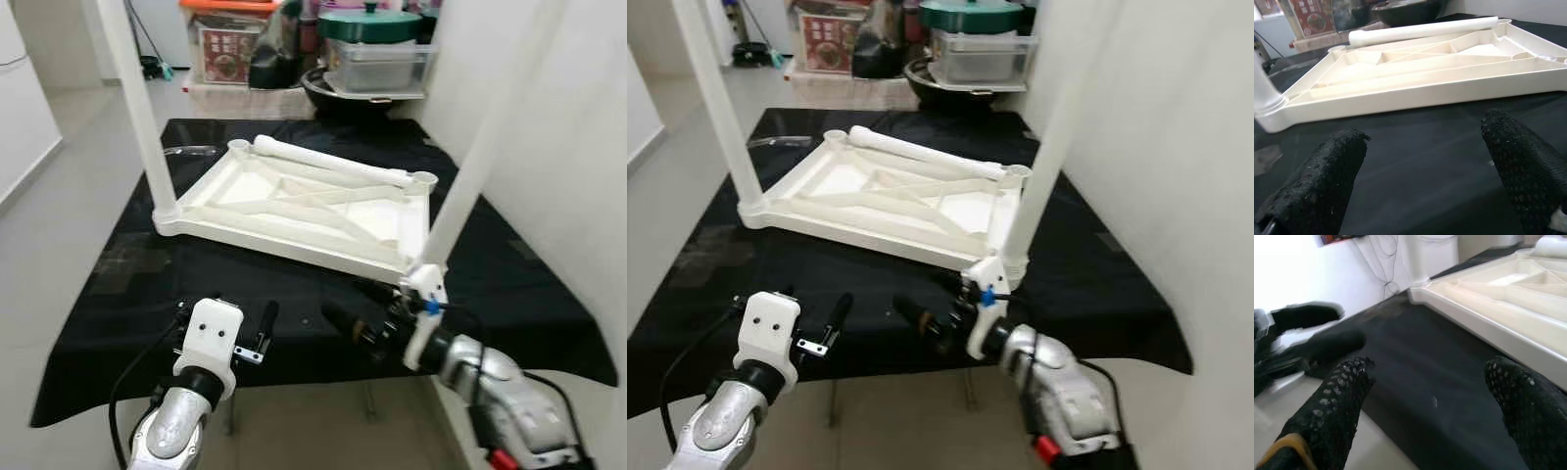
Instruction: Building children table
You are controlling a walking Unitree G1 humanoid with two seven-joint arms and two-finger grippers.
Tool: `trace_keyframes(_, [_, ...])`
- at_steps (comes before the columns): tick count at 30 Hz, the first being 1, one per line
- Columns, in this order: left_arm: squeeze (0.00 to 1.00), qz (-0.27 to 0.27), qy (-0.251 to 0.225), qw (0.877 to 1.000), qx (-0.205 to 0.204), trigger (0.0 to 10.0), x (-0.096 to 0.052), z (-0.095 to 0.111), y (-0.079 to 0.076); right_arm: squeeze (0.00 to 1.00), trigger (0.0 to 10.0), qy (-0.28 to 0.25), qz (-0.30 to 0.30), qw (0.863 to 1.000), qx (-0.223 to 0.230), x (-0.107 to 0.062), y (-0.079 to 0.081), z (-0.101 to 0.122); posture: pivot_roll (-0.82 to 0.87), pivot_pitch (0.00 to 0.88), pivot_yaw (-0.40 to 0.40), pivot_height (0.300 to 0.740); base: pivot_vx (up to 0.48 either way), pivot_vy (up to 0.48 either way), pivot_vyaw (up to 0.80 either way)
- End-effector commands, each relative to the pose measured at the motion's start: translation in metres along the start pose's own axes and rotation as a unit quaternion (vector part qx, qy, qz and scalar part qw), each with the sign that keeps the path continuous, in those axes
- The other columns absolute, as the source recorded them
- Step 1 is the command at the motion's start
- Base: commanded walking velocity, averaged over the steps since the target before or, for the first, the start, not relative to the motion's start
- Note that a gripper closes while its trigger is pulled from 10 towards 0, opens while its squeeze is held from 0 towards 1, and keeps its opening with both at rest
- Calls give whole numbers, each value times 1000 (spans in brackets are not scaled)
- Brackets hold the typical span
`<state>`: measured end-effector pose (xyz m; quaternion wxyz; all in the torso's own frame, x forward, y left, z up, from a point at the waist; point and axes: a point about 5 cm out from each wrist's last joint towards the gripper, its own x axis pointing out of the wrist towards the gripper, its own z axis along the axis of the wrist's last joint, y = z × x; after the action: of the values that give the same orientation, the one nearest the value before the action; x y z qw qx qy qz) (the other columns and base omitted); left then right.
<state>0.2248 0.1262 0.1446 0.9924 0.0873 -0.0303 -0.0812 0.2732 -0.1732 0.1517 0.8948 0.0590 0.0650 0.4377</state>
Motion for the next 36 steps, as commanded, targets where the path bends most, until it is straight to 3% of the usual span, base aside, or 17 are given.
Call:
trace_keyframes(1, [0, 0, 4, 1000, 0, 10000, 0, -3, -1, 0, 10000, 4, 38, 999, 23, -9, -3, 2, 78, 33, -64, 740, 0, -469, 0])
trace_keyframes(4, [0, 7, 0, 1000, 0, 10000, 2, -2, 1, 0, 10000, 49, 65, 997, 11, -41, -24, 10, 74, 40, -64, 740, 0, -451, 0])
trace_keyframes(8, [0, 15, -5, 1000, -10, 10000, 3, 0, 2, 0, 10000, 64, 51, 997, -3, -50, -36, 14, 75, 43, -65, 740, 0, -335, 0])
trace_keyframes(11, [0, 25, -11, 1000, -16, 10000, 5, 2, 4, 0, 10000, 64, 8, 998, -19, -50, -49, 17, 75, 43, -65, 740, 0, 0, 0])
trace_keyframes(13, [0, 26, -9, 999, -17, 10000, 5, 2, 4, 0, 10000, 43, -51, 997, -38, -40, -60, 23, 81, 51, -65, 740, 0, 0, 0])
trace_keyframes(15, [0, 23, -7, 1000, -16, 10000, 4, 1, 4, 0, 10000, 25, -71, 996, -41, -30, -61, 28, 83, 54, -62, 740, 0, 0, 0])
trace_keyframes(24, [0, 17, -6, 1000, -21, 10000, 1, 1, 1, 0, 10000, -8, -18, 999, -37, -15, -51, 40, 87, 67, -64, 740, 0, 0, 0])
trace_keyframes(25, [0, 15, -8, 1000, -24, 10000, 1, 1, 0, 318, 10000, -14, -17, 999, -41, -13, -52, 42, 85, 67, -66, 740, 0, 0, 0])
trace_keyframes(26, [0, 12, -10, 999, -30, 10000, 2, 2, -1, 1000, 10000, -20, -18, 999, -38, -10, -54, 45, 85, 67, -66, 740, 0, 0, 0])
trace_keyframes(31, [0, -1, -16, 999, -35, 10000, 2, 5, -5, 1000, 10000, -32, -17, 998, -50, -2, -56, 52, 90, 74, -64, 740, 0, 0, 0])
trace_keyframes(34, [0, -9, -20, 999, -39, 10000, 1, 7, -8, 1000, 10000, -41, -56, 995, -73, 7, -63, 58, 92, 78, -65, 740, 0, 0, 0])
trace_keyframes(35, [0, -14, -21, 999, -39, 10000, 1, 8, -10, 635, 10000, -48, -78, 993, -75, 10, -67, 61, 92, 77, -65, 740, 0, 0, 0])
trace_keyframes(36, [0, -16, -22, 999, -37, 10000, 1, 9, -11, 0, 10000, -55, -92, 991, -78, 12, -70, 64, 98, 83, -68, 740, 0, 0, 0])
